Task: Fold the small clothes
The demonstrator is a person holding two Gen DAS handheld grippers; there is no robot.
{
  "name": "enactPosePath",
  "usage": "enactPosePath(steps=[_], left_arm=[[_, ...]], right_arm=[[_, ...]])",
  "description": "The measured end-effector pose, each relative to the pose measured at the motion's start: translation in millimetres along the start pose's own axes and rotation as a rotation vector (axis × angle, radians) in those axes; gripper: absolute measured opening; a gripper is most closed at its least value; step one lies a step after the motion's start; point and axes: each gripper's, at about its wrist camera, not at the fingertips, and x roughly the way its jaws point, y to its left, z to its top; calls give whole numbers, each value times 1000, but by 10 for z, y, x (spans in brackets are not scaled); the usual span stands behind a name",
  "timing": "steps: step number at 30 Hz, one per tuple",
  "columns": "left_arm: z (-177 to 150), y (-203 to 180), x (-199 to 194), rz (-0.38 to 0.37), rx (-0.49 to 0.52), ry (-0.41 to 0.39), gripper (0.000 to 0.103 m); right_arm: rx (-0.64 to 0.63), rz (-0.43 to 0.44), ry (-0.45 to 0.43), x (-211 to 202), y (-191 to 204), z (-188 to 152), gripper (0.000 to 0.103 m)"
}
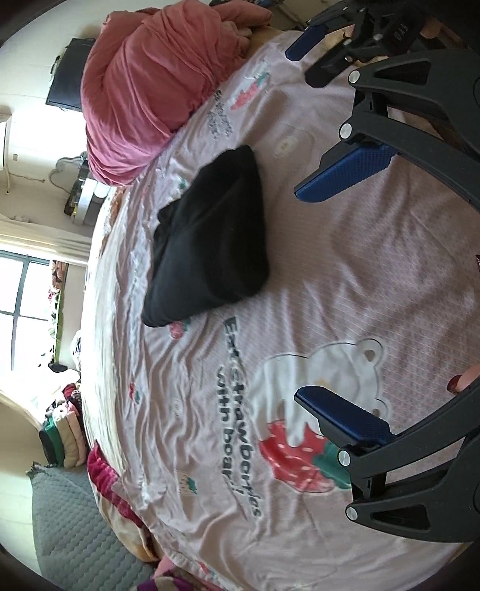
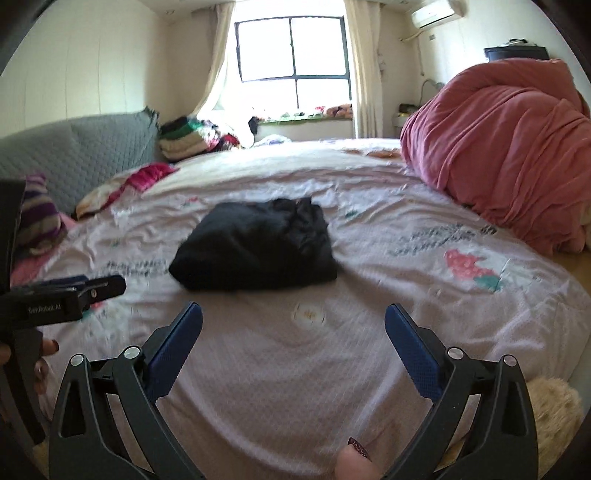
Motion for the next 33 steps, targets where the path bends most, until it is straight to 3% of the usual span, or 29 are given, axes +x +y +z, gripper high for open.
enactPosePath(steps=[5, 33], left_arm=[[-134, 49, 87, 4, -9, 15, 93], [-199, 37, 149, 6, -9, 41, 93]], right_arm=[[-24, -28, 62, 147, 15, -155, 98], [-23, -32, 67, 195, 5, -194, 98]])
